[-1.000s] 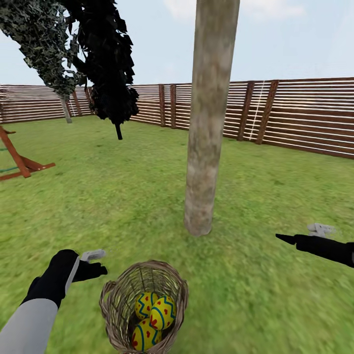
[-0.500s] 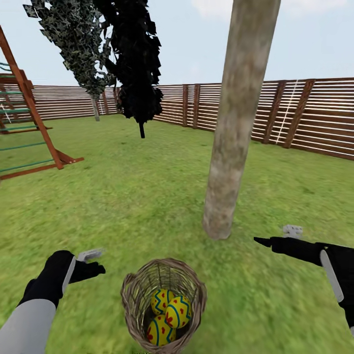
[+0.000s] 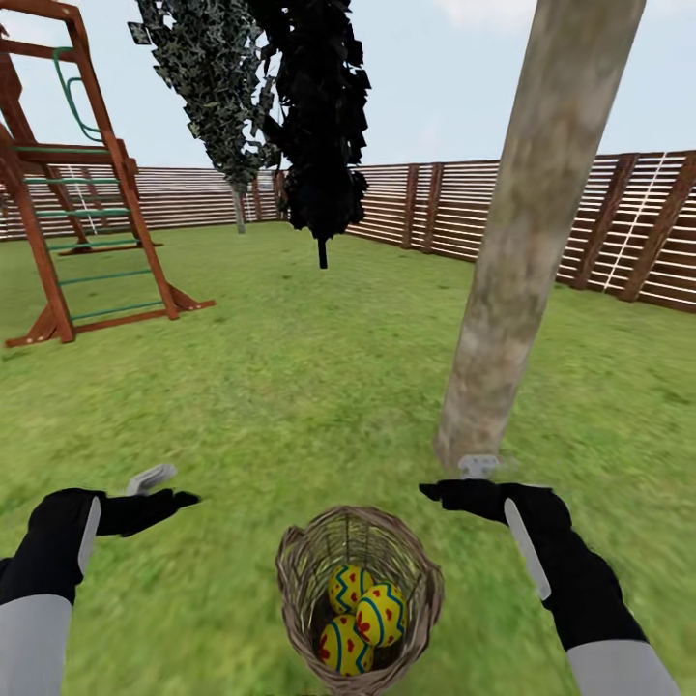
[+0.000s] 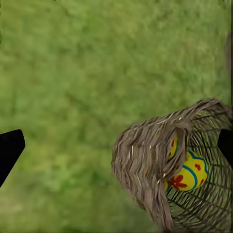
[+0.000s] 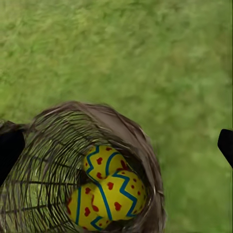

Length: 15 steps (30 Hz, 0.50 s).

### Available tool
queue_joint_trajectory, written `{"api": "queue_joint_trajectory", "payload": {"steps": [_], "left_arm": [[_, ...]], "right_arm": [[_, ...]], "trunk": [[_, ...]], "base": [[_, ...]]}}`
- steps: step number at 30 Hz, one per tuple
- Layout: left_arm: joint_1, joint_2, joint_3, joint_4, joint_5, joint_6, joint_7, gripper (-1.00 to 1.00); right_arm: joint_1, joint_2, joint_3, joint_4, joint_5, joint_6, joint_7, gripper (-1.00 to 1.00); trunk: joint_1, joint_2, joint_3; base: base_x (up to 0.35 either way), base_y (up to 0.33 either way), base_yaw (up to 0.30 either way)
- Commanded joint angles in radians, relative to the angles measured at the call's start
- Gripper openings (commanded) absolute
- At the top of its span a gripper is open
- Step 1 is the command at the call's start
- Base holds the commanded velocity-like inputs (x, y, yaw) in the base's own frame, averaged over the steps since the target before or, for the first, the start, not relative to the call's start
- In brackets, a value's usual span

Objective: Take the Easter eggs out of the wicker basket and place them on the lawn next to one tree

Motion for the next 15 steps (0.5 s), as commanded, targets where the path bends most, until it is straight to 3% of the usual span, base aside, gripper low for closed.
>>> {"api": "queue_joint_trajectory", "payload": {"steps": [1,3,5,7,8,10,15], "left_arm": [[-0.001,-0.001,0.003,-0.001,-0.01,0.003,-0.017,1.0],[-0.001,-0.001,0.007,-0.002,-0.01,0.003,-0.021,1.0],[-0.001,-0.001,0.036,-0.006,-0.01,0.002,-0.024,1.0],[-0.001,-0.007,0.127,-0.006,0.01,0.0,-0.057,1.0],[0.0,-0.004,0.148,-0.002,0.031,-0.001,-0.131,1.0],[0.005,0.002,0.169,0.003,0.053,-0.003,-0.362,1.0],[0.023,0.011,0.175,0.004,0.058,0.0,-0.657,1.0]], "right_arm": [[0.0,0.027,0.021,-0.001,-0.007,0.006,-0.044,1.0],[0.0,0.044,0.038,-0.001,-0.007,0.007,-0.078,1.0],[0.0,0.055,0.063,-0.001,-0.008,0.009,-0.114,1.0],[0.0,0.06,0.123,-0.002,-0.008,0.013,-0.138,1.0],[0.0,0.06,0.154,-0.002,-0.007,0.014,-0.142,1.0],[0.0,0.06,0.192,-0.002,-0.006,0.016,-0.147,1.0],[0.0,0.06,0.203,0.0,-0.009,0.023,-0.155,1.0]], "trunk": [[0.0,0.0,-0.002],[0.0,0.0,-0.003],[0.0,0.0,-0.004],[0.0,0.0,-0.005],[0.0,0.0,-0.005],[0.0,0.0,-0.006],[0.0,0.0,-0.009]], "base": [[0.0,0.0,0.291],[0.0,0.0,0.291],[0.0,0.0,0.291],[0.0,0.0,0.291],[0.0,0.0,0.291],[0.0,0.0,0.291],[0.0,0.0,0.291]]}}
